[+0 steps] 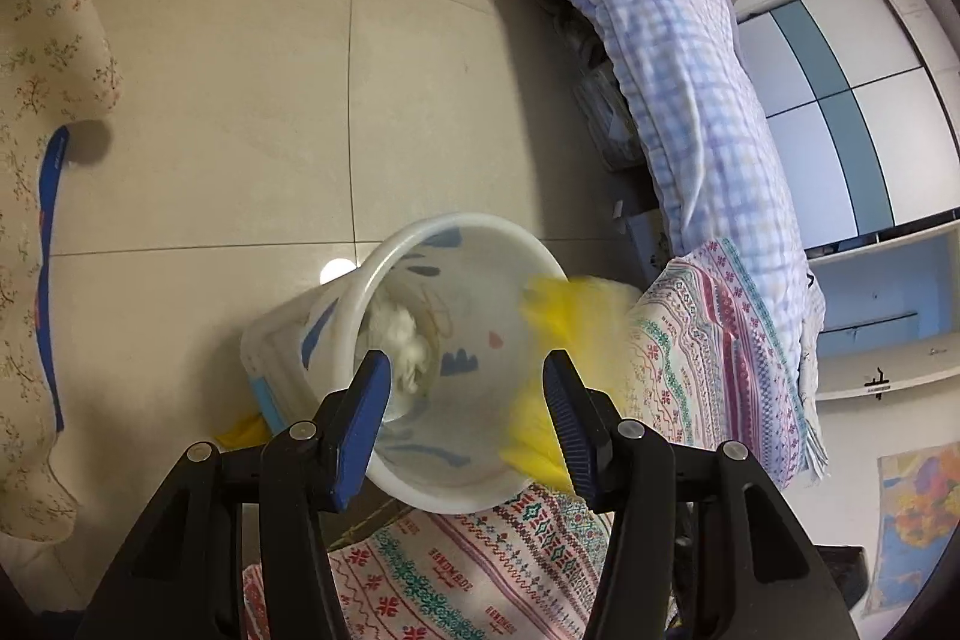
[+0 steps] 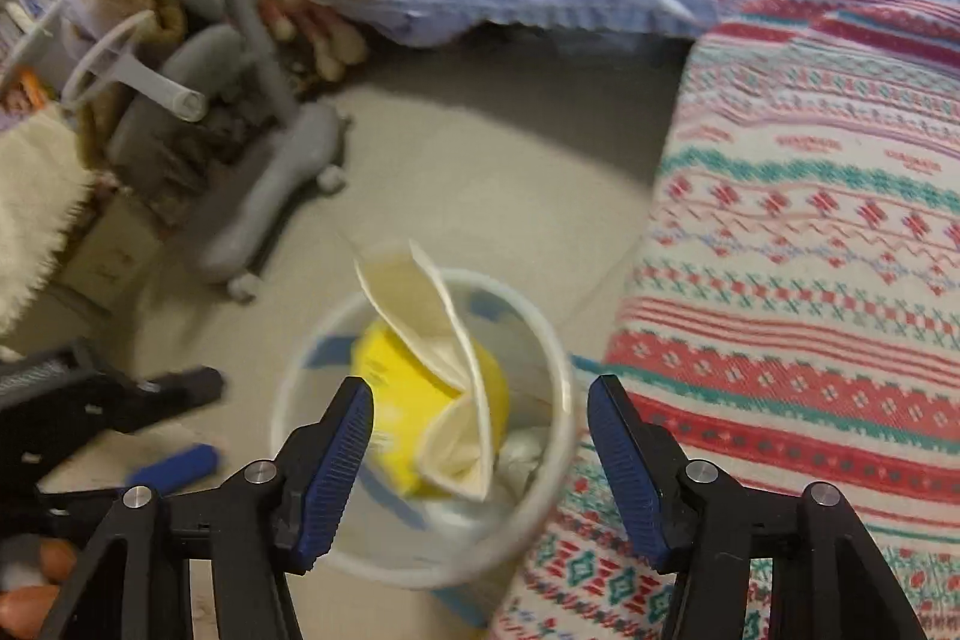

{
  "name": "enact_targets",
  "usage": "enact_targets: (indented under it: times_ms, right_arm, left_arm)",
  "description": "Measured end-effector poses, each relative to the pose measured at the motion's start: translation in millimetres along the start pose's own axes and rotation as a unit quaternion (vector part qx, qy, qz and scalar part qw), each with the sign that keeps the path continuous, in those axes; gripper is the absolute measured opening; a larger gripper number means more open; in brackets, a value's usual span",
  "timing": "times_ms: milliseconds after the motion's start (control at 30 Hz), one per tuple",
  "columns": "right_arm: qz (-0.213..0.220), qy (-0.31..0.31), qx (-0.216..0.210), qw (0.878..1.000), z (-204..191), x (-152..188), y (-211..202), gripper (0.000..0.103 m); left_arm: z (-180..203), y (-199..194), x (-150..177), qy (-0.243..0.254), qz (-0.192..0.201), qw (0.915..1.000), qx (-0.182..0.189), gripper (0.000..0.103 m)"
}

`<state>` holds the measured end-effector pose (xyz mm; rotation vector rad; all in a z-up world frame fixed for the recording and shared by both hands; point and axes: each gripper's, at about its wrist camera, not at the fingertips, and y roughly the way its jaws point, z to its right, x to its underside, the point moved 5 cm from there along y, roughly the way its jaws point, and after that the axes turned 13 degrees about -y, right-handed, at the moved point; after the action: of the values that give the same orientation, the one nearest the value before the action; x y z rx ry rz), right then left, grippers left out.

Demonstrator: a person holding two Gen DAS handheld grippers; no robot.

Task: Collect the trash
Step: 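Lower the yellow-white cup into the wastebasket and open the right tool, then grasp the yellow sponge with the left tool while the right tool grasps the yellow wrapper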

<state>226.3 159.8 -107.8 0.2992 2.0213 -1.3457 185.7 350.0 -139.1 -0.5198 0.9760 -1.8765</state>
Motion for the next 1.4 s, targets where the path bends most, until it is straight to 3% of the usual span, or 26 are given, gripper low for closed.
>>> enact_targets:
  times_ms: [200, 400, 633, 733, 833, 900, 1067, 1133, 1200, 1400]
  right_arm:
    - [-0.008, -0.002, -0.004, 1.000, 17, 35, -20, 0.065]
    - [-0.001, -0.010, 0.009, 1.000, 50, 51, -78, 0.065]
    - [0.024, 0.024, 0.048, 0.998, 115, 63, -163, 0.065]
    - [0.058, 0.045, 0.093, 0.993, 154, 66, -211, 0.070]
    - [0.118, 0.105, 0.143, 0.977, 207, 80, -263, 0.084]
    - [0.131, 0.167, 0.150, 0.966, 243, 98, -279, 0.084]
    - [0.107, 0.296, 0.162, 0.935, 324, 154, -292, 0.084]
    - [0.092, 0.328, 0.175, 0.924, 344, 173, -293, 0.084]
    - [0.078, 0.357, 0.177, 0.914, 358, 186, -293, 0.084]
    - [0.060, 0.390, 0.132, 0.910, 372, 207, -290, 0.084]
  left_arm:
    - [9, 2, 5, 0.011, -0.010, 0.9998, 0.010, 0.056]
    - [35, 7, 28, 0.055, -0.018, 0.9982, 0.015, 0.056]
    - [89, 18, 93, 0.160, -0.038, 0.9861, 0.022, 0.056]
    - [109, 28, 131, 0.199, -0.065, 0.9776, 0.026, 0.056]
    - [131, 36, 177, 0.239, -0.093, 0.9659, 0.033, 0.056]
    - [148, 41, 218, 0.290, -0.114, 0.9495, 0.037, 0.056]
    - [178, 50, 312, 0.389, -0.151, 0.9076, 0.048, 0.056]
    - [184, 52, 339, 0.408, -0.158, 0.8976, 0.050, 0.057]
    - [191, 57, 369, 0.425, -0.167, 0.8881, 0.052, 0.065]
    - [190, 81, 442, 0.464, -0.197, 0.8633, 0.031, 0.069]
